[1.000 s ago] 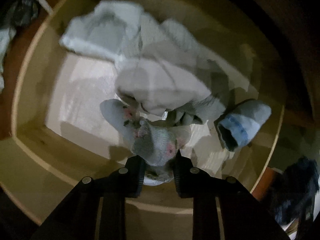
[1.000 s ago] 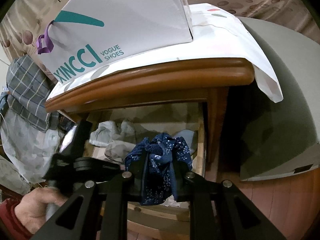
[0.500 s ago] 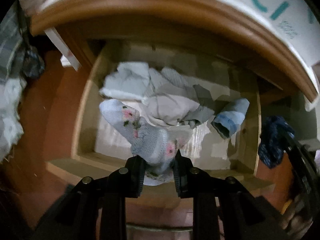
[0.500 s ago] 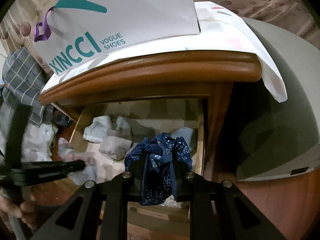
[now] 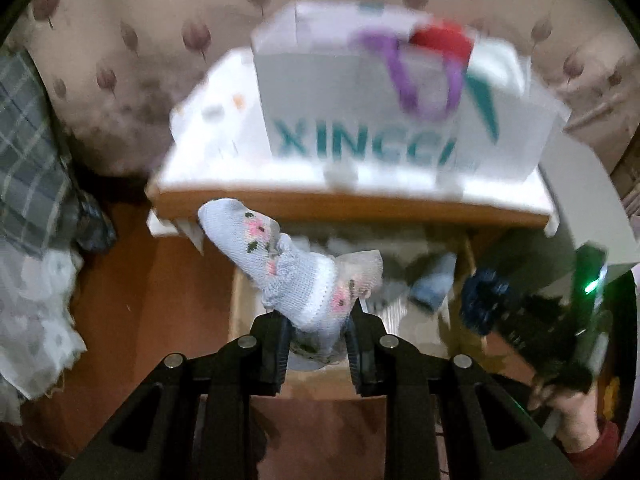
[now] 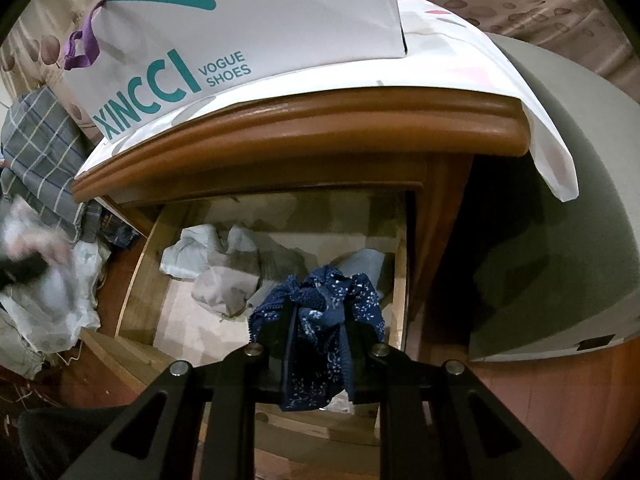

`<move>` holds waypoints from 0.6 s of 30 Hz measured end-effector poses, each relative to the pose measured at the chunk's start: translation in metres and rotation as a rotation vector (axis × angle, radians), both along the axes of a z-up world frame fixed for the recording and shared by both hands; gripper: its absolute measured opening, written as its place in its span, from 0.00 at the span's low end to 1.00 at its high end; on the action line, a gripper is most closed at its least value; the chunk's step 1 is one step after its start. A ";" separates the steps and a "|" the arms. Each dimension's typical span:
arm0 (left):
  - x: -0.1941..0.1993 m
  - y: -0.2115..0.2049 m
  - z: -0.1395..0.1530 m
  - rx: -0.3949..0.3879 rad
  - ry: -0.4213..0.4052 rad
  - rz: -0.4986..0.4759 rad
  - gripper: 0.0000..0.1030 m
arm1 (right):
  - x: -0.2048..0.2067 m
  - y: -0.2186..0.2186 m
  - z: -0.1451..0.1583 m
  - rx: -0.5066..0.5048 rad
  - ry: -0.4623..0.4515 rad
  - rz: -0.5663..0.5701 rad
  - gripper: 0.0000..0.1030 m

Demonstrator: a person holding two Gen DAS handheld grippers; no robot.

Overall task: Take underwear out of drawer
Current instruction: 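Lift the floral sock into the shoe box and open the left gripper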

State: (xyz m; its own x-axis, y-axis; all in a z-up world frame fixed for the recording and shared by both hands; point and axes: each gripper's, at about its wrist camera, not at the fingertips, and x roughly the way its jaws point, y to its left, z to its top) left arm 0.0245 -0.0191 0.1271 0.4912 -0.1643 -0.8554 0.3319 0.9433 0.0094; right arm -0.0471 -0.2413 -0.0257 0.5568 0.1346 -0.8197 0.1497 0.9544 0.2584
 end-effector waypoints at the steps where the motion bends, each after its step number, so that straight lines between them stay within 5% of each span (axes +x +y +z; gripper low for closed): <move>1: 0.001 0.002 0.015 -0.003 -0.032 -0.004 0.21 | 0.000 0.000 0.000 -0.001 0.000 0.000 0.18; 11: 0.044 0.001 0.123 -0.027 -0.222 0.021 0.21 | -0.001 0.004 0.001 -0.003 -0.002 0.010 0.18; 18: 0.103 -0.038 0.145 -0.046 -0.235 -0.006 0.21 | 0.001 0.007 0.001 -0.006 0.000 0.015 0.18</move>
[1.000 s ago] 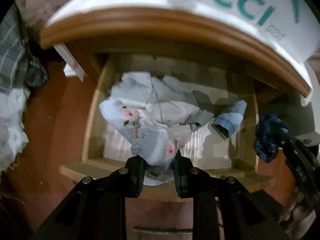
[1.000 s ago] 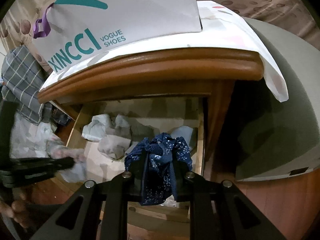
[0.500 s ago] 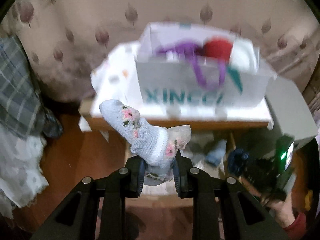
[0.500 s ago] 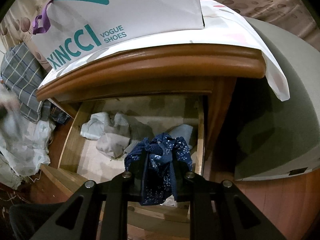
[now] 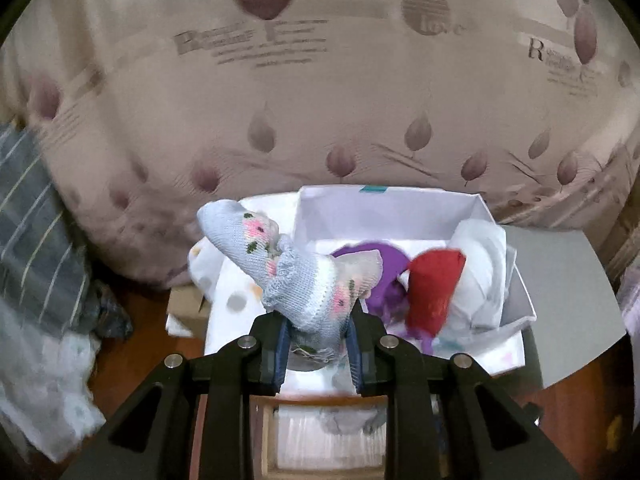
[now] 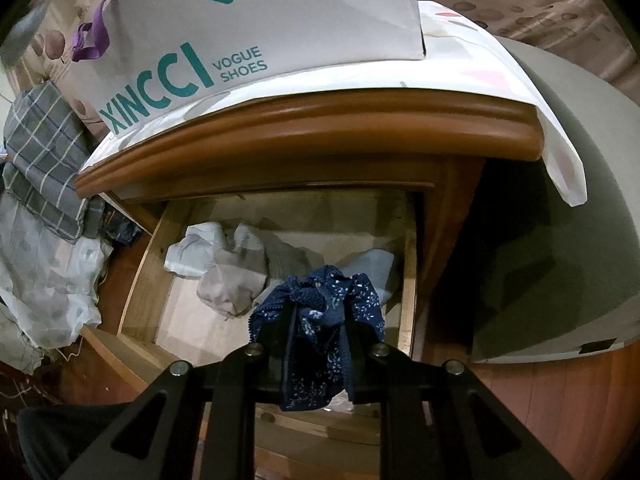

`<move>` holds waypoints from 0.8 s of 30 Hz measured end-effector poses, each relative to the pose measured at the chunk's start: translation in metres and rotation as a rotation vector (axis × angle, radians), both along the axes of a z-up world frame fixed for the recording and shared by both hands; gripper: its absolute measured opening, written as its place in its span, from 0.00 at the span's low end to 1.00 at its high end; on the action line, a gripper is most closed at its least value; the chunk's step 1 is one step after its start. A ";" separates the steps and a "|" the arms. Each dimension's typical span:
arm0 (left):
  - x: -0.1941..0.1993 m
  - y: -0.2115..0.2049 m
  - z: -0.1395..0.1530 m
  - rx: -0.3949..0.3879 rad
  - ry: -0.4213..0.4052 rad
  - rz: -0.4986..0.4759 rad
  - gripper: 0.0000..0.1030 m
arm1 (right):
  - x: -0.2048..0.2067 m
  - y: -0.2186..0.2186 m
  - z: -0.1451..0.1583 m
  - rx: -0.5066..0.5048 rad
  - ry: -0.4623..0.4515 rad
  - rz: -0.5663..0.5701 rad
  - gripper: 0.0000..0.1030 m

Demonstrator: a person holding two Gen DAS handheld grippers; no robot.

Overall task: Take underwear out of drawer
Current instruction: 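Lift the floral sock into the shoe box and open the left gripper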

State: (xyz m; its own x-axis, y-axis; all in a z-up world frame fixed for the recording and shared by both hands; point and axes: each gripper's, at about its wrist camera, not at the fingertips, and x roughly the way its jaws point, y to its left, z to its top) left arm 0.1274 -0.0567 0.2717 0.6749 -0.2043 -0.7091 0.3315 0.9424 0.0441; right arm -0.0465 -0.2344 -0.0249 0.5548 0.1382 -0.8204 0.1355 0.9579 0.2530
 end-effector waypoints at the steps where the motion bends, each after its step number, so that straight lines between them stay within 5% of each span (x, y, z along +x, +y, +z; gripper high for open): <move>1: 0.008 -0.007 -0.001 0.022 -0.017 0.011 0.21 | 0.000 0.000 0.000 0.002 0.000 -0.001 0.18; 15: 0.088 -0.041 -0.082 0.071 0.134 -0.005 0.23 | 0.005 -0.001 -0.005 0.022 0.018 0.000 0.18; 24: 0.093 -0.025 -0.091 0.020 0.143 0.036 0.45 | 0.005 0.001 -0.006 0.013 0.024 0.004 0.18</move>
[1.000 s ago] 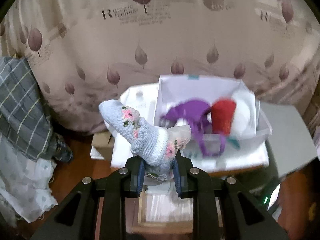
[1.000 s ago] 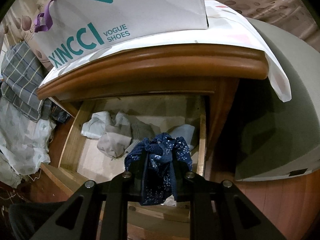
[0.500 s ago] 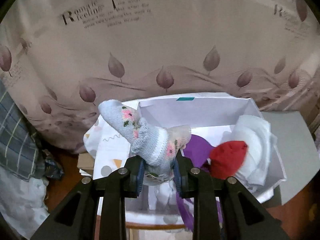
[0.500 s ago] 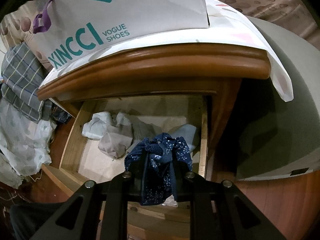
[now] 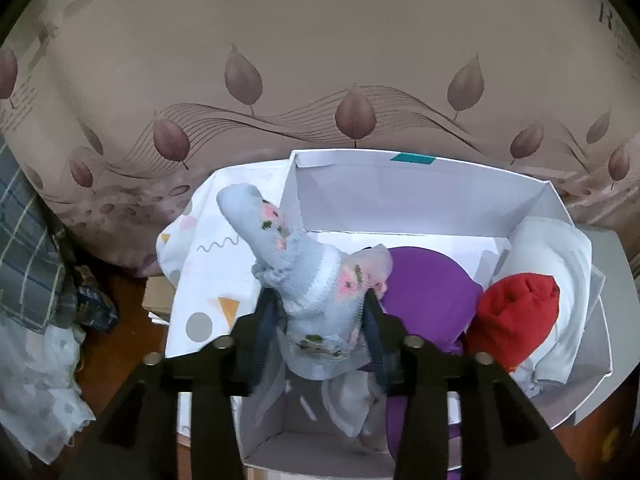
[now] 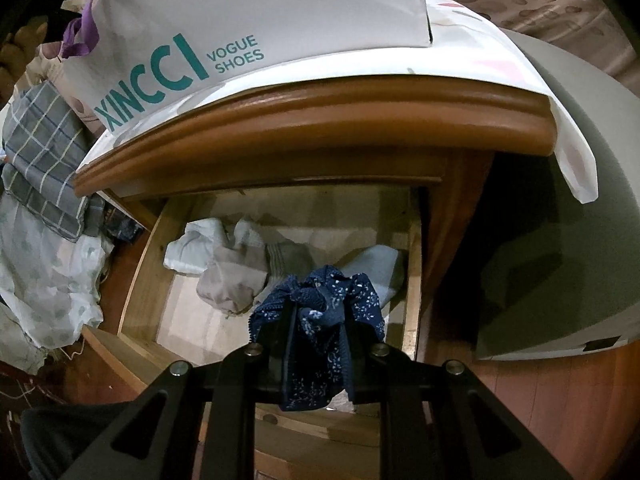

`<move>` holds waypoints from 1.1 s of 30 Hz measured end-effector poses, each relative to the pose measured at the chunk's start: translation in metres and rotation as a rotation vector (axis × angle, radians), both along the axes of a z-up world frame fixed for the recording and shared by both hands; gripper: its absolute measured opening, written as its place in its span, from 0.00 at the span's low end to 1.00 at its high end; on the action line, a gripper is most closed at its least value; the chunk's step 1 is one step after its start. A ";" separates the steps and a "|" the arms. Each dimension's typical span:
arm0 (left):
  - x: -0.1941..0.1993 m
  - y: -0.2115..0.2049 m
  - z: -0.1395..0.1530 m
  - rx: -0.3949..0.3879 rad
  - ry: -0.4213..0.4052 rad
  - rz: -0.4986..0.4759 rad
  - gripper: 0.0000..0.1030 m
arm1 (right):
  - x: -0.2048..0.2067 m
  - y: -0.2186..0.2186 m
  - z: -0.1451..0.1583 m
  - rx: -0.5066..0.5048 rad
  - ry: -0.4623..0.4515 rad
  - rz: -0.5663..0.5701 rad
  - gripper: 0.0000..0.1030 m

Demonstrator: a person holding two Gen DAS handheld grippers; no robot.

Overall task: Take underwear out of drawer
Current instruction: 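Lift the floral sock into the shoe box and open the left gripper, then move left gripper back to the drawer while right lowers navy item into box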

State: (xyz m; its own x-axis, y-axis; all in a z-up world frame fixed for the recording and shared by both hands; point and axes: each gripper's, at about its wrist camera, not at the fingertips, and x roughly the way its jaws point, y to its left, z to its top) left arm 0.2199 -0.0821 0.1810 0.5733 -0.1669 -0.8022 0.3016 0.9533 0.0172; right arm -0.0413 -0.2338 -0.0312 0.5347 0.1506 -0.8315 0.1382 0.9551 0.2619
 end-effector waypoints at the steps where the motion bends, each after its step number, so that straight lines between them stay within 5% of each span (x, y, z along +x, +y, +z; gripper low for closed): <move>1: -0.002 0.001 0.001 -0.014 0.000 -0.013 0.48 | 0.000 0.000 0.000 0.000 -0.001 0.000 0.18; 7: -0.027 0.010 0.020 -0.026 -0.077 -0.023 0.69 | 0.000 0.000 -0.002 -0.012 0.001 0.002 0.18; 15: -0.088 0.056 0.035 -0.049 -0.195 0.018 0.74 | 0.000 -0.001 -0.005 -0.027 -0.010 -0.004 0.18; 23: -0.136 0.104 -0.020 0.030 -0.221 0.116 0.74 | -0.007 0.008 0.008 -0.063 -0.075 0.020 0.18; 33: -0.150 0.141 -0.114 0.002 -0.070 0.214 0.74 | -0.019 0.032 0.034 -0.130 -0.113 0.083 0.18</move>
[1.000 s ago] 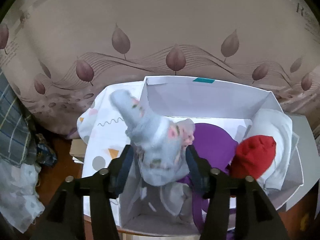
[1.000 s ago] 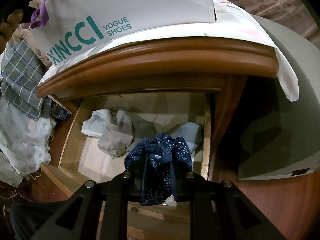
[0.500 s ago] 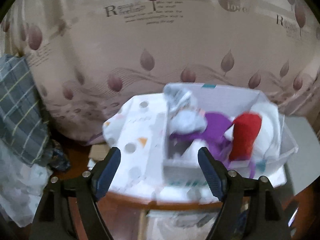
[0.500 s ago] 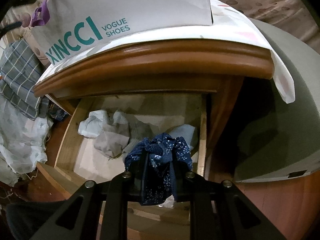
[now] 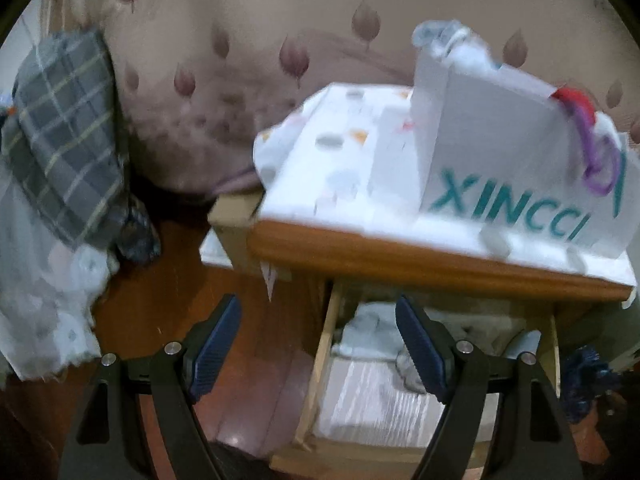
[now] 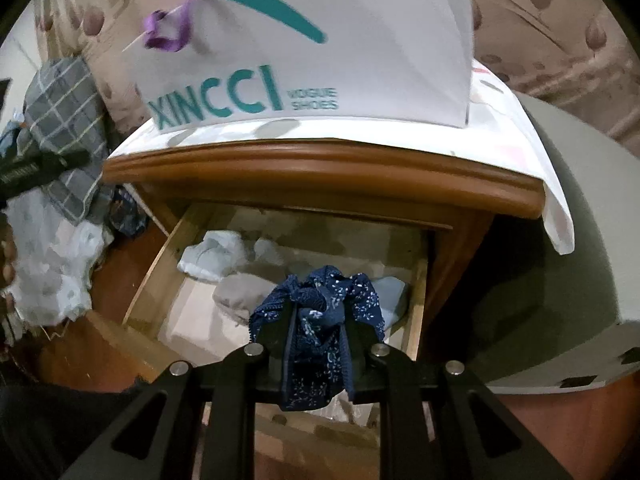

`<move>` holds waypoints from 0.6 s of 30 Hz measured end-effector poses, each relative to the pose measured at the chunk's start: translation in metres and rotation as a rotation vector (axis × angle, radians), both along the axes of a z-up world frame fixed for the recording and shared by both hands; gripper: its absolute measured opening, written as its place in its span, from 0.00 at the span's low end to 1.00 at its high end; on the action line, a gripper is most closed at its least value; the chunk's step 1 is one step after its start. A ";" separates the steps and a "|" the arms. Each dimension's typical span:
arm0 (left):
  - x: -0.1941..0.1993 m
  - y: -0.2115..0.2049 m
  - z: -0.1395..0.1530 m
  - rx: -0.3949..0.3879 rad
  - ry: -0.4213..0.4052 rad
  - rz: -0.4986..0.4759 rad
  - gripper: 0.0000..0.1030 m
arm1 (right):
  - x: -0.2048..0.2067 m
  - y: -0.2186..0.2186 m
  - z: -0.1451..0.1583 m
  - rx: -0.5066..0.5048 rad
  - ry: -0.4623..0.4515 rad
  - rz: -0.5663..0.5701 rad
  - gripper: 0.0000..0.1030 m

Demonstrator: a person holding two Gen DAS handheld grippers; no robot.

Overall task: Take underwear out of drawer
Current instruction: 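Move left gripper back to the drawer while right lowers navy item into box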

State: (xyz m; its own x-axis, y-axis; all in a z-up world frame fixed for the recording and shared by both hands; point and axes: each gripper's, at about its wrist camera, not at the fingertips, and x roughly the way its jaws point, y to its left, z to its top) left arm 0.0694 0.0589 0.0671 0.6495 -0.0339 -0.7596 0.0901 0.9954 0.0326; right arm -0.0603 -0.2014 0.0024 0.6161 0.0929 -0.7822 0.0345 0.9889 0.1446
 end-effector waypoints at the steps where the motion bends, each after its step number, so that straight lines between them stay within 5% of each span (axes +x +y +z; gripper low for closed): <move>1: -0.001 0.002 -0.007 -0.012 0.010 0.009 0.74 | -0.001 0.002 0.004 -0.008 0.005 0.005 0.18; 9: -0.004 0.026 -0.048 -0.025 0.059 0.086 0.74 | -0.006 -0.006 0.089 -0.017 -0.067 -0.001 0.18; 18: -0.001 0.051 -0.039 -0.065 0.035 0.149 0.75 | 0.018 -0.020 0.216 -0.114 -0.226 -0.013 0.18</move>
